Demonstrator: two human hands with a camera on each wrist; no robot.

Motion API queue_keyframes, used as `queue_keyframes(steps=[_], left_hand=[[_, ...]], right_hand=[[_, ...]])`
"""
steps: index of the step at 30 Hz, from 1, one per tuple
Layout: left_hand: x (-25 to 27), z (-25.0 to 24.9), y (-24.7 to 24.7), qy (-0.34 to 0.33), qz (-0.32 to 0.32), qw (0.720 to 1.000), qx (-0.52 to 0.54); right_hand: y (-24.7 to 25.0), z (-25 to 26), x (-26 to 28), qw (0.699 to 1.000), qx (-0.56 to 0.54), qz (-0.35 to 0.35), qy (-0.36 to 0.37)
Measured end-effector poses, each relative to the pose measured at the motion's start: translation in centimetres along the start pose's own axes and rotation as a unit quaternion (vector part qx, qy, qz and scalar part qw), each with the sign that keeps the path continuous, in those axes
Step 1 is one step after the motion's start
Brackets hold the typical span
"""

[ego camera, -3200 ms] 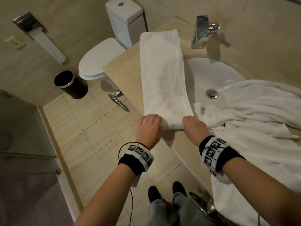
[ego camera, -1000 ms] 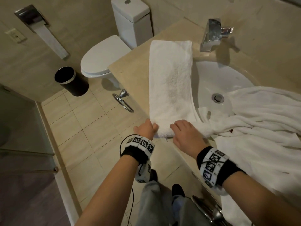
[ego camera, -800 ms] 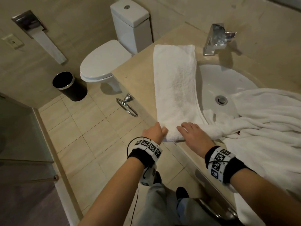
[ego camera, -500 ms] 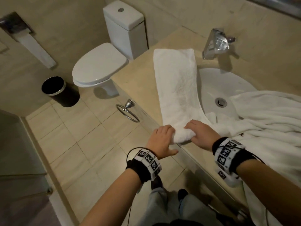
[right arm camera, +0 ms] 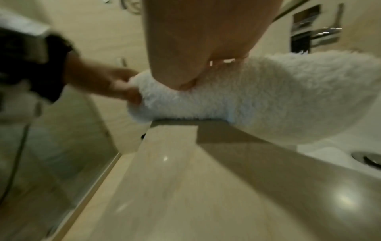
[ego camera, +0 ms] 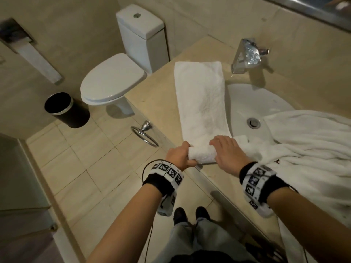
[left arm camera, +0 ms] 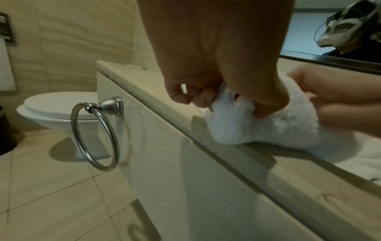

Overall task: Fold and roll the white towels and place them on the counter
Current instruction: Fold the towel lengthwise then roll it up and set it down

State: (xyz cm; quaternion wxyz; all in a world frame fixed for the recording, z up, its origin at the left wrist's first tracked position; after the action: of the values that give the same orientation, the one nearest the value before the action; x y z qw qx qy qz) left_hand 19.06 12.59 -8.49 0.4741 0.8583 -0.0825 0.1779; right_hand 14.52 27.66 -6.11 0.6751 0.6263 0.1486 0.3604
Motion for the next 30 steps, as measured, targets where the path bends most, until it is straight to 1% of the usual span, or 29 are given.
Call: queue_keyframes(steps=[2, 4, 5, 7, 9, 10, 12, 14, 16, 17, 18, 19, 20, 21, 23, 24, 25, 26, 28, 30], left_hand=[[-0.1, 0.2, 0.0, 0.011, 0.029, 0.999, -0.013], [0.1, 0.6, -0.2, 0.028, 0.062, 0.998, -0.016], [0.3, 1.0, -0.3, 0.040, 0.076, 0.996, -0.011], [0.8, 1.8, -0.7, 0.061, 0.096, 0.993, 0.011], [1.3, 2.7, -1.0, 0.079, 0.109, 0.990, 0.045], [1.5, 2.9, -1.1, 0.087, 0.108, 0.988, 0.067], [1.9, 3.3, -1.2, 0.108, 0.085, 0.984, 0.114], [2.4, 3.6, -1.3, 0.130, 0.043, 0.979, 0.148], [3.1, 3.8, -1.2, 0.151, 0.001, 0.972, 0.178], [3.5, 3.8, -1.0, 0.147, -0.027, 0.975, 0.165], [3.7, 3.6, -0.6, 0.129, -0.062, 0.982, 0.121], [4.0, 3.1, -0.1, 0.099, -0.098, 0.989, 0.053], [4.2, 2.1, 0.4, 0.051, -0.130, 0.990, -0.019], [4.3, 0.8, 0.5, -0.010, -0.144, 0.986, -0.088], [4.4, -1.6, -0.6, -0.110, -0.116, 0.966, -0.203], [4.2, -2.4, -1.5, -0.136, -0.100, 0.953, -0.251], [3.9, -2.8, -2.2, -0.134, -0.088, 0.944, -0.287], [3.7, -3.1, -2.5, -0.116, -0.088, 0.942, -0.303], [3.0, -3.4, -2.5, -0.081, -0.109, 0.940, -0.312], [2.3, -3.7, -2.2, -0.065, -0.124, 0.939, -0.313]], right_hand=[[-0.9, 0.1, 1.0, 0.998, 0.063, -0.004, 0.031], [-1.7, 0.4, 1.7, 0.993, 0.100, 0.009, 0.058], [-1.8, 0.7, 1.9, 0.991, 0.111, 0.015, 0.069], [-1.9, 1.3, 1.8, 0.988, 0.121, 0.000, 0.095], [-1.9, 1.7, 1.5, 0.989, 0.113, -0.002, 0.100], [-1.8, 1.9, 1.3, 0.989, 0.105, 0.006, 0.100], [-1.5, 2.3, 1.0, 0.992, 0.076, 0.034, 0.100], [-1.1, 2.3, 0.6, 0.992, 0.058, 0.068, 0.093], [-0.8, 2.2, -0.2, 0.992, 0.032, 0.079, 0.089], [-0.6, 2.1, -0.6, 0.992, 0.020, 0.088, 0.085], [-0.6, 2.0, -0.9, 0.992, 0.006, 0.097, 0.080], [-0.6, 2.0, -1.2, 0.992, -0.008, 0.106, 0.074], [-0.7, 1.8, -1.4, 0.991, -0.020, 0.114, 0.067], [-0.7, 1.7, -1.5, 0.991, -0.032, 0.118, 0.062], [-0.6, 1.5, -1.8, 0.991, -0.049, 0.114, 0.058], [-0.5, 1.4, -1.9, 0.991, -0.058, 0.112, 0.053], [-0.4, 1.3, -2.0, 0.990, -0.067, 0.114, 0.047], [-0.4, 1.2, -2.1, 0.989, -0.072, 0.119, 0.041], [-0.3, 1.2, -2.1, 0.990, -0.072, 0.115, 0.035], [-0.5, 1.2, -1.7, 0.993, -0.057, 0.098, 0.030]])
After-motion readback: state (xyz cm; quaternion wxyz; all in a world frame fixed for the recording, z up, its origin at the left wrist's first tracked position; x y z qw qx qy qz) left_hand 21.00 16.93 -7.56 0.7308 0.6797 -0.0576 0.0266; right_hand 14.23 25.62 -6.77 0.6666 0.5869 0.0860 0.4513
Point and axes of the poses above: each hand's wrist, its own x-axis away from the middle knuckle, its own y-axis out of the back of the hand, z = x × y, the point moved 5 cm from there along -x, towards the middle knuckle
